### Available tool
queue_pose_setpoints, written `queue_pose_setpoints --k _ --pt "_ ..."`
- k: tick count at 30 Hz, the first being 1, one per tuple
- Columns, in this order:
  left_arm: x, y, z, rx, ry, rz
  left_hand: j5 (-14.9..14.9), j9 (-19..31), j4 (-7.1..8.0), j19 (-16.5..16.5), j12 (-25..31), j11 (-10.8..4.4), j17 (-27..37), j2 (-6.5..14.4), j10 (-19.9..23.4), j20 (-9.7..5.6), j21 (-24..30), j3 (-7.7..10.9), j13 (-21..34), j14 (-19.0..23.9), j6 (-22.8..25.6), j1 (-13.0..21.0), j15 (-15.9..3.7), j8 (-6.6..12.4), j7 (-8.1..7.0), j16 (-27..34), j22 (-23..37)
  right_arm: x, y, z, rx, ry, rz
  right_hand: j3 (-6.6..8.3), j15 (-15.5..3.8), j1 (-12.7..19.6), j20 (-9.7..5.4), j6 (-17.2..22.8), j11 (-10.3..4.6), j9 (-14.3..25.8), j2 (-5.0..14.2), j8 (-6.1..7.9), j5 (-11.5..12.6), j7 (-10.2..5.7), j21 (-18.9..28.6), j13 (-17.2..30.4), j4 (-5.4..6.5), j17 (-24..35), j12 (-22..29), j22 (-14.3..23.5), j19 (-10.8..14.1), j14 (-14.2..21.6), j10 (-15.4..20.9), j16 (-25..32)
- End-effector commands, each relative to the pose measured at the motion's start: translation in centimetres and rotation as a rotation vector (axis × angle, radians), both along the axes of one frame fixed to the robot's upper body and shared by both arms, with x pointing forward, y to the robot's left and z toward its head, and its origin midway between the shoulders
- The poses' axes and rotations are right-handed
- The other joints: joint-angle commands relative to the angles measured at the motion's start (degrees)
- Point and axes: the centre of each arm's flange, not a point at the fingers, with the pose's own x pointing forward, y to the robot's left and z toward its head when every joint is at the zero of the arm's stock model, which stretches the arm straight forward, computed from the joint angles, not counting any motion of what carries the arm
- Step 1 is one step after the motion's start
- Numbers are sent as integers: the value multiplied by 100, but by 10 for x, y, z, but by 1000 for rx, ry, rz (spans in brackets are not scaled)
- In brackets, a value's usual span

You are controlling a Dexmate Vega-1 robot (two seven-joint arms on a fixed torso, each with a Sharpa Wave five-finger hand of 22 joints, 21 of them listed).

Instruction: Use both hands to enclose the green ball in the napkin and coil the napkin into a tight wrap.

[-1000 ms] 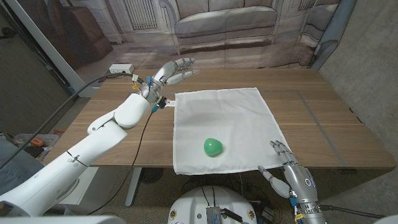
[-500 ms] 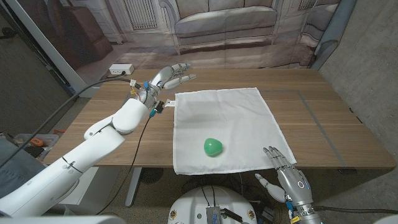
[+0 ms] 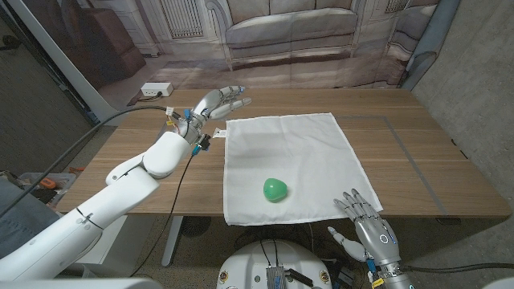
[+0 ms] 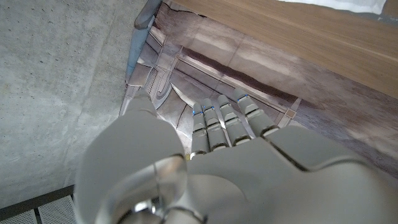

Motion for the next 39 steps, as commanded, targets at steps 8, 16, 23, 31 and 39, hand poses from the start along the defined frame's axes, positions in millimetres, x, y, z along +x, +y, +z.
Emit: queue_pose_setpoints --k 8,16,23,31,39 --pt "-1 0 -9 -12 25 -17 -15 18 52 -54 34 38 12 14 31 -4 -16 -3 16 42 82 -75 2 36 0 29 23 3 -8 -3 -50 8 -54 -27 -133 -68 -105 -54 -117 9 -11 -70 110 -177 196 7 12 -14 -16 7 206 330 149 71" --pt "-3 -3 -11 -15 20 -22 -21 16 61 -59 40 36 11 22 53 -1 -14 -6 16 40 91 -93 10 31 0 27 23 9 -11 -14 -52 34 -72 58 -204 141 -179 -43 -251 14 93 -92 200 -294 246 6 -78 -23 -28 -10 349 480 228 65" --pt "-2 -3 -15 -38 41 -41 -28 15 73 -39 56 34 10 36 104 7 -2 -6 15 79 144 -111 11 43 1 40 23 15 -14 -19 -59 5 -82 110 -261 302 -222 123 -311 16 139 -46 267 -366 284 5 -150 -28 -30 -20 475 610 311 62" --pt "-4 -2 -15 -39 41 -31 -32 13 80 -38 57 42 9 45 119 8 1 -6 14 87 160 -122 8 41 -2 41 23 18 -17 -17 -51 -38 -82 163 -478 555 -339 1415 -589 36 242 326 429 -482 372 -1 -186 -26 25 -30 906 1195 928 47" --pt "0 1 -17 -41 60 -33 -37 12 85 -41 50 43 8 51 111 10 3 -7 14 89 151 -133 5 29 3 38 22 14 -11 7 -3 -102 -56 223 -648 601 -391 2700 -919 64 544 692 361 -521 425 -10 -92 -28 91 -15 1235 1785 1623 54"
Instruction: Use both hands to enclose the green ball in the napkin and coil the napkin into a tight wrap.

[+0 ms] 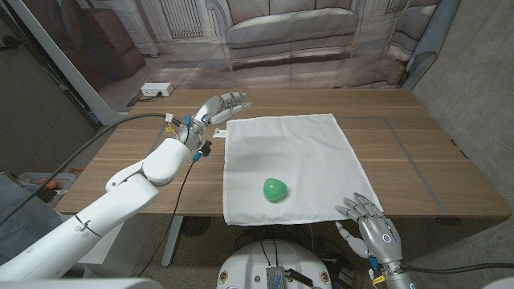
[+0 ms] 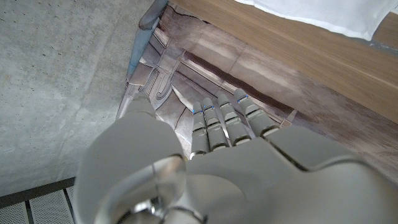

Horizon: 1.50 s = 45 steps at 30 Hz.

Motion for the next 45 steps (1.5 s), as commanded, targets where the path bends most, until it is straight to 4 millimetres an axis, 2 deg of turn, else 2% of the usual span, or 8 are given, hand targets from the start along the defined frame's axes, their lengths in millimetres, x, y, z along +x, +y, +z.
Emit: queue_pose_setpoints --k 1,12,17,23,28,39,41,45 --pt "3 3 -2 -7 20 3 2 11 48 15 9 -11 9 35 5 13 4 0 14 37 62 -16 -4 7 16 36 23 -2 2 19 36 -63 20 33 -223 -16 -342 476 -127 82 152 144 -38 -14 69 15 44 -2 34 22 171 279 272 15" --pt "8 8 -6 -11 51 11 -5 9 58 -2 -3 28 8 46 -11 28 2 0 14 20 56 -34 2 -8 11 26 23 2 7 47 55 -72 26 41 -290 -11 -352 1057 -171 98 315 314 -220 -23 65 13 73 -5 22 34 240 582 536 8" --pt "10 9 -6 -10 57 11 -8 9 60 -12 -9 30 7 48 -22 32 0 -1 14 18 54 -40 13 -13 17 25 23 1 13 58 48 -51 27 36 -272 -38 -342 1125 -48 96 354 327 -272 -26 57 16 96 2 -3 37 233 593 534 -8" --pt "15 9 -4 -3 71 10 -11 8 61 -17 -13 35 7 50 -29 32 1 -1 13 10 41 -46 13 -24 12 20 22 0 19 73 65 -11 28 34 -50 -52 -106 1160 68 85 391 306 -390 -28 26 29 95 8 -91 32 200 539 426 -54" --pt "18 8 -1 21 79 18 -13 8 60 -22 -17 30 6 52 -36 32 0 1 13 -5 44 -46 25 -27 12 14 22 1 21 86 98 33 11 48 -25 -27 55 1166 177 82 404 293 -449 -25 20 35 71 3 -124 33 209 539 391 -62" --pt "15 11 -10 40 29 83 2 5 -59 -74 -14 -103 -12 -3 -10 31 -15 39 10 -8 94 105 -53 -18 -54 5 15 -1 25 116 113 68 10 86 104 15 193 1210 257 80 433 293 -545 -17 -15 42 33 1 -157 36 148 555 364 -62" --pt "15 13 -10 32 28 87 4 5 -77 -85 -13 -77 -14 -9 -3 30 -19 45 9 -7 120 127 -52 -11 -71 5 15 -1 25 121 128 83 17 98 213 23 242 1247 260 97 436 312 -594 -15 -27 45 18 1 -166 37 130 563 365 -62" --pt "15 15 -11 30 28 90 5 5 -91 -90 -14 -63 -14 -13 -2 31 -19 50 9 1 139 145 -55 -7 -82 7 14 0 27 131 148 111 21 112 266 30 323 1261 254 113 439 323 -647 -15 -50 48 4 3 -191 39 83 540 326 -71"
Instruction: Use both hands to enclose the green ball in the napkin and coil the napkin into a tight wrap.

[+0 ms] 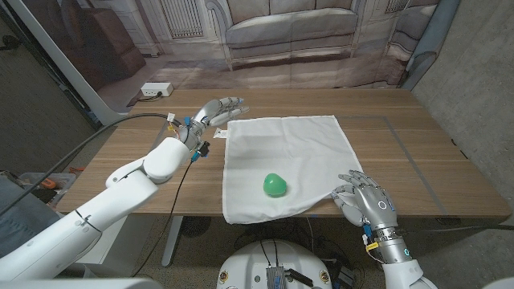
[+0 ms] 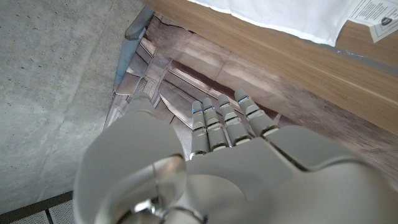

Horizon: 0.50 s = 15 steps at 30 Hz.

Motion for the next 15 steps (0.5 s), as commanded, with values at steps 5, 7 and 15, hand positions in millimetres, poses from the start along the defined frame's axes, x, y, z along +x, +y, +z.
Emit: queue_pose_setpoints --k 5,7,15 --pt "0 5 -6 2 -10 24 6 4 -69 -47 -12 22 2 -6 21 27 -20 22 9 24 82 52 -35 21 -6 7 15 3 8 38 74 96 25 41 146 29 190 68 10 50 33 46 -110 10 -51 35 -41 16 -38 28 -81 -9 -42 -10" --pt "-2 3 -7 24 -15 38 7 4 -77 -50 -10 -2 2 -7 28 31 -20 26 9 17 79 62 -35 17 -8 4 14 5 9 41 83 109 25 44 157 28 208 64 4 51 34 44 -122 10 -58 36 -43 16 -40 29 -97 -16 -43 -12" --pt "-38 -9 -22 191 -242 266 30 3 -368 -196 -29 -236 -19 -225 5 31 -63 62 5 -53 47 399 -205 -7 -192 -21 3 10 14 52 66 101 15 45 170 13 241 67 13 56 32 47 -162 15 -68 38 -42 20 -54 30 -118 -40 -68 -15"
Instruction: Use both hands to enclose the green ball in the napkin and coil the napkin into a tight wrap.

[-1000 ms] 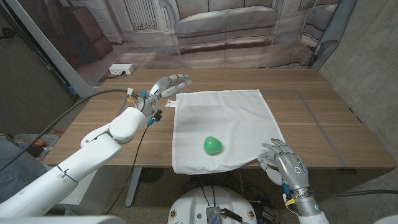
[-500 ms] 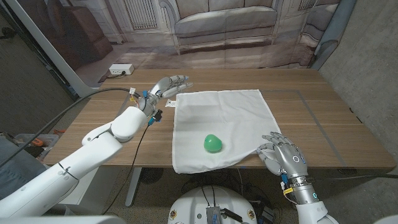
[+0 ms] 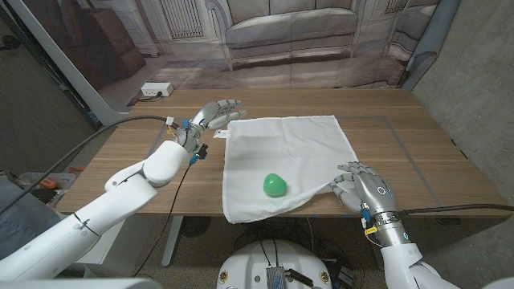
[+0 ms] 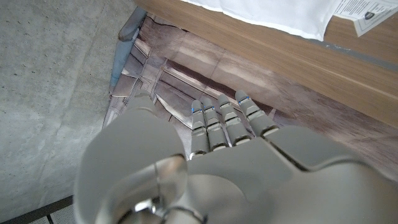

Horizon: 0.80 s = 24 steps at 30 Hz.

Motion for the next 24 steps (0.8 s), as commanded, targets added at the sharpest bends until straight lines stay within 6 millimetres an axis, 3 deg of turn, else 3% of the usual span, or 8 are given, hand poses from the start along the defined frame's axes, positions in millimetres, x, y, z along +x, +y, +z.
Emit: queue_pose_setpoints --k 1,5,17,24 --pt "-39 -12 -17 185 -245 242 39 3 -175 -109 12 -192 7 -207 28 -10 -24 -12 19 10 46 184 -173 -6 -176 -21 5 6 7 21 8 9 4 22 26 12 54 36 8 17 33 47 -30 -14 -33 13 -18 20 -9 6 7 -23 -16 -16" --pt "-52 -16 -26 264 -299 293 62 3 -220 -156 20 -405 11 -327 65 -49 -30 -62 19 28 74 190 -267 -3 -311 -7 3 8 6 24 21 -13 13 25 26 5 55 47 7 20 36 53 -53 -14 -40 14 -17 22 -23 7 -9 -45 -45 -20" --pt "-66 -18 -65 360 -374 312 98 5 -234 -157 56 -471 15 -396 182 -78 -17 -103 20 73 172 169 -370 26 -417 14 3 11 9 29 29 -36 42 34 44 -4 52 47 23 13 43 46 -99 -16 -46 17 -18 24 -29 8 -20 -60 -55 -17" --pt "-73 -12 -91 382 -333 340 131 5 -246 -93 69 -541 17 -412 253 -117 14 -111 19 139 269 174 -404 56 -466 35 3 12 4 33 62 -62 59 38 40 -7 55 48 25 10 47 44 -121 -16 -47 18 -19 25 -32 8 -22 -60 -57 -14"
